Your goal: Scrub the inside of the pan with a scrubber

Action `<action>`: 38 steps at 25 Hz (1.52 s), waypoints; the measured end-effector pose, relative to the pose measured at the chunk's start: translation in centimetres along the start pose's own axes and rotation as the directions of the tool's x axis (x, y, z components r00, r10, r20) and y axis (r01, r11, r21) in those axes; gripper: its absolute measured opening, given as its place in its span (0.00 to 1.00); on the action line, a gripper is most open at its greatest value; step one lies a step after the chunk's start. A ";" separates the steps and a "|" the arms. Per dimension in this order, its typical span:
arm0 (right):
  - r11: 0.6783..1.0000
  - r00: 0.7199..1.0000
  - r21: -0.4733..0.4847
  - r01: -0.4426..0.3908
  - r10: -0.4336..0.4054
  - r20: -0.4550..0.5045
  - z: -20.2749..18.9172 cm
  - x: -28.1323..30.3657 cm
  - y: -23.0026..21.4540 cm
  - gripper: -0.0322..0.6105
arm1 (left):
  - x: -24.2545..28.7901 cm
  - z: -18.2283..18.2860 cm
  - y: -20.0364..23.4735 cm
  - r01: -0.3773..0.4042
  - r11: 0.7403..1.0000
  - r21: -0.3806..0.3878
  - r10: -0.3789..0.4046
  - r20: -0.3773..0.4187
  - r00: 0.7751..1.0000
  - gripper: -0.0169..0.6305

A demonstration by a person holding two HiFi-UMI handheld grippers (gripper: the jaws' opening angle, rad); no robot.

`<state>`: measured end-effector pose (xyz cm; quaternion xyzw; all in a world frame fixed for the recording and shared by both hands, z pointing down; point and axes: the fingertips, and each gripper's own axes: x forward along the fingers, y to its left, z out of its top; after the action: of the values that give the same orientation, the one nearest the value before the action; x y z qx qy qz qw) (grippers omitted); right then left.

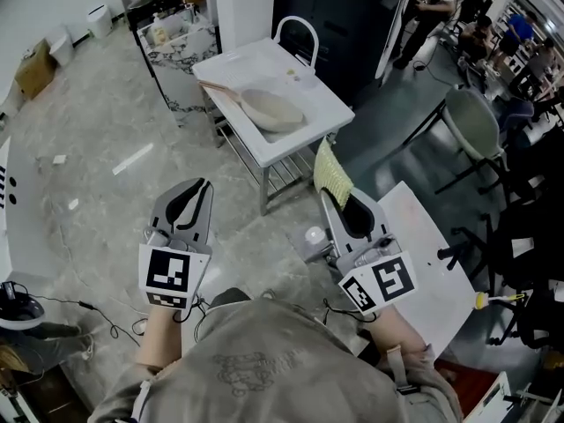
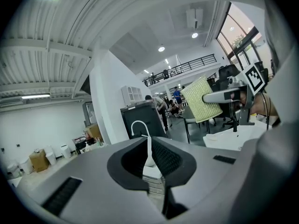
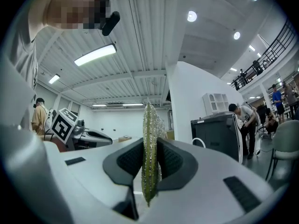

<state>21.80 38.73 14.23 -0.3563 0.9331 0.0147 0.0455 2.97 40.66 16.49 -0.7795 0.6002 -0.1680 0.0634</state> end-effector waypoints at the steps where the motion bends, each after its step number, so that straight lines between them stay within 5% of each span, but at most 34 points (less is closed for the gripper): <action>1: 1.000 1.000 0.002 -0.002 0.002 0.000 -0.2 0.0 -0.2 0.17 | 0.0 0.0 -0.2 -0.002 1.000 0.002 0.002 -0.002 1.000 0.09; 22: 1.000 1.000 0.024 0.000 0.000 0.008 -3.8 4.4 -2.9 0.17 | 4.6 -3.1 1.9 -0.001 1.000 0.031 0.001 -0.009 1.000 0.09; 38: 0.995 0.994 0.044 0.093 -0.090 -0.054 -6.7 16.4 -6.3 0.17 | 15.1 -5.6 11.8 0.091 0.996 0.022 -0.091 -0.029 0.995 0.09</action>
<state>13.35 22.71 19.38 -0.3977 0.9168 -0.0184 0.0301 -6.30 23.61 20.99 -0.8028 0.5628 -0.1885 0.0564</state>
